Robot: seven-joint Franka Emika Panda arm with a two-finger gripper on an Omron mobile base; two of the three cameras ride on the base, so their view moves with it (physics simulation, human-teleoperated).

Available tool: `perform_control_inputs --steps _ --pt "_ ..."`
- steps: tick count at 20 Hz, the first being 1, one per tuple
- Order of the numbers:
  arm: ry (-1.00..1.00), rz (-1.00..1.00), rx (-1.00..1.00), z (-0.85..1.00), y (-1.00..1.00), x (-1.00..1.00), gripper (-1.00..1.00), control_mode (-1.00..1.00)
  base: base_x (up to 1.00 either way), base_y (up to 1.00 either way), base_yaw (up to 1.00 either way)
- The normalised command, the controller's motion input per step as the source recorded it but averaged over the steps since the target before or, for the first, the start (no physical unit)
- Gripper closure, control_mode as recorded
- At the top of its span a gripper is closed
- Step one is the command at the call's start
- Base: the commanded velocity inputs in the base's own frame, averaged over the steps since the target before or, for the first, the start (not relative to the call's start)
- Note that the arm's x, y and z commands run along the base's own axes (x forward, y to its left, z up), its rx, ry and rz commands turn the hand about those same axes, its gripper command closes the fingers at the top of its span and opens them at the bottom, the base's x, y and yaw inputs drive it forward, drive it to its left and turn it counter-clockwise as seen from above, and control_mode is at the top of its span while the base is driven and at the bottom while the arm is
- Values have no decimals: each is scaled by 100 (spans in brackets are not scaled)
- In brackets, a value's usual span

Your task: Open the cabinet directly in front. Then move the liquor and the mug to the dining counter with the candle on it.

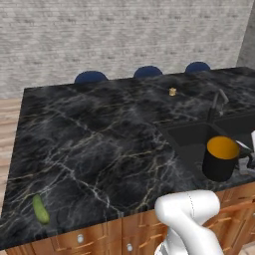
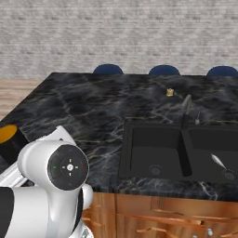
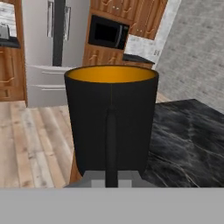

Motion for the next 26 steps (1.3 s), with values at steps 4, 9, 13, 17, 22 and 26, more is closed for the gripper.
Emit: perform_control_inputs --steps 4,9,13,17,22,26 --pt "0 -2 0 0 5 14 100 -100 0 0 0" --pt "0 -23 1 0 -2 64 100 -100 0 0 0" --pt "0 -28 0 0 -3 81 100 -100 0 0 0" --pt "7 -42 1 0 -2 95 100 -100 0 0 0" --pt "19 -41 0 0 -13 98 100 -100 0 0 0" --pt "3 -22 8 -9 -35 87 100 -100 0 0 0"
